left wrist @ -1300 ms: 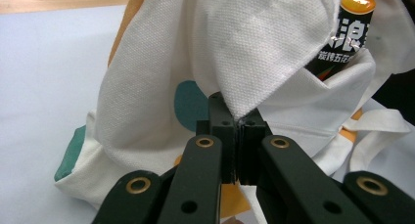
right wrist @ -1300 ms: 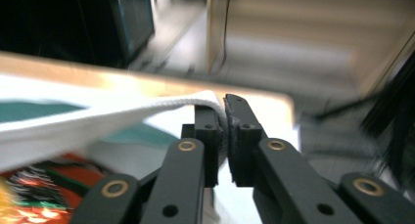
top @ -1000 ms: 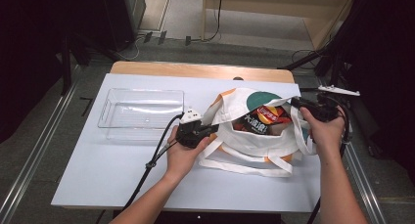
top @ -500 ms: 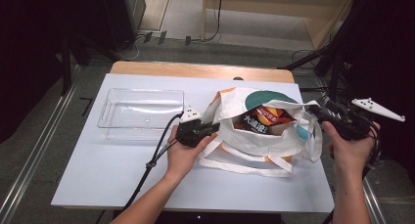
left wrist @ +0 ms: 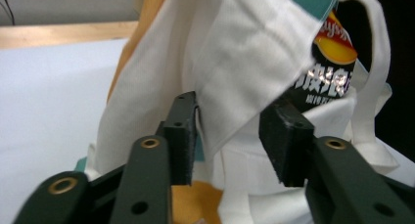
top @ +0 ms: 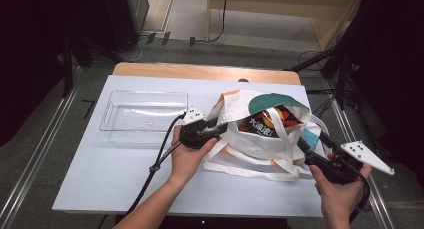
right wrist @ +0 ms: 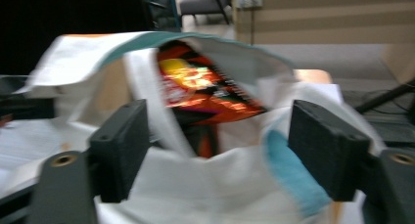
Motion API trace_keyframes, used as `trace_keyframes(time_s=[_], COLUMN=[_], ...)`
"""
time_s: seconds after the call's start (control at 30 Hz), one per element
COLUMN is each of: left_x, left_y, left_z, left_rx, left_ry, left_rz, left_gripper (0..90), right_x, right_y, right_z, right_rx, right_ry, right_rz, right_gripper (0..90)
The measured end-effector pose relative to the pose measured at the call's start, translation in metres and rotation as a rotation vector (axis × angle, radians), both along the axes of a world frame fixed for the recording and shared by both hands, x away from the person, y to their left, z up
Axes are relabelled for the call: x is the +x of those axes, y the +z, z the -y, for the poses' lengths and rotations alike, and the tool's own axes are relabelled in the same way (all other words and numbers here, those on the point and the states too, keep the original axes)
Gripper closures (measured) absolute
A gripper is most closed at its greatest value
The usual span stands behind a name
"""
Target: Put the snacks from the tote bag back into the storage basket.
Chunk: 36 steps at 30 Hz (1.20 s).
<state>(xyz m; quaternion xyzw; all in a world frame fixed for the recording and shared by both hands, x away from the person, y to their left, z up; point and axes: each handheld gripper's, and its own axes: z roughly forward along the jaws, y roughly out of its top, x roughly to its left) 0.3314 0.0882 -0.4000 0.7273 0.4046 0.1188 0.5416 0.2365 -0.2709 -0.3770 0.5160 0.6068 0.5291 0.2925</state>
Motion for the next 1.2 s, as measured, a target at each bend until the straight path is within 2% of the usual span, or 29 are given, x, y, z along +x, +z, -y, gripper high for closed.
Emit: trace_keyframes(time_s=[0.07,0.13,0.2,0.27,0.3,0.33,0.4,0.43,0.5,0.57,0.6,0.7,0.77,0.8,0.83,0.93,1.0,1.03,1.1,1.2], left_x=[-0.001,-0.001,-0.001,0.000,-0.001,-0.001,-0.001,-0.001,-0.001,-0.001,-0.001,0.000,0.000,0.000,-0.001,0.002,0.004,0.004,0.006,0.008], left_y=[0.004,0.007,0.009,0.011,0.011,0.012,0.013,0.013,0.014,0.015,0.016,0.017,0.018,0.019,0.020,0.023,0.025,0.025,0.028,0.032], left_z=[0.002,0.004,0.006,0.006,0.007,0.007,0.006,0.006,0.007,0.007,0.007,0.008,0.010,0.012,0.014,0.018,0.019,0.019,0.019,0.017], left_rx=[-0.002,0.002,0.008,0.013,0.012,0.010,0.016,0.018,0.023,0.027,0.026,0.025,0.039,0.050,0.061,0.103,0.103,0.103,0.101,0.100], left_ry=[0.005,0.005,0.005,0.003,0.003,0.004,0.004,-0.001,-0.002,-0.004,-0.005,-0.007,-0.004,-0.002,-0.001,0.007,0.011,0.011,0.016,0.015], left_rz=[0.018,0.029,0.034,0.038,0.037,0.043,0.047,0.051,0.056,0.060,0.062,0.064,0.075,0.088,0.096,0.119,0.118,0.118,0.117,0.116], left_gripper=[54.1,53.3,53.1,53.8,54.3,55.0,56.3,57.1,60.6,61.4,61.4,58.2,55.3,54.1,53.1,52.7,52.8,54.4,57.9,70.6], right_x=[-0.009,-0.011,-0.005,0.007,0.013,0.020,0.033,0.038,0.047,0.055,0.059,0.064,0.066,0.065,0.063,0.056,0.051,0.051,0.044,0.035], right_y=[-0.004,-0.009,-0.016,-0.024,-0.027,-0.029,-0.033,-0.033,-0.032,-0.030,-0.030,-0.030,-0.030,-0.030,-0.030,-0.032,-0.032,-0.032,-0.034,-0.037], right_z=[-0.014,-0.029,-0.047,-0.061,-0.064,-0.065,-0.067,-0.069,-0.073,-0.077,-0.079,-0.080,-0.076,-0.074,-0.073,-0.076,-0.075,-0.075,-0.074,-0.076], right_rx=[0.014,0.040,0.018,-0.012,-0.006,0.023,0.051,0.054,0.048,0.062,0.051,0.041,0.045,0.059,0.064,0.019,0.020,0.020,0.019,0.009], right_ry=[0.054,0.121,0.169,0.132,0.106,0.090,0.066,0.049,-0.037,-0.099,-0.121,-0.123,-0.098,-0.060,-0.037,0.007,0.032,0.032,0.067,0.118], right_rz=[0.027,0.029,-0.009,-0.040,-0.059,-0.081,-0.122,-0.123,-0.120,-0.132,-0.141,-0.137,-0.134,-0.129,-0.124,-0.102,-0.090,-0.090,-0.084,-0.077], right_gripper=[45.9,60.2,64.6,64.5,64.3,64.2,59.7,55.9,47.4,42.7,44.0,65.1,80.2,90.0,90.0,90.0,90.0,90.0,90.0,90.0])
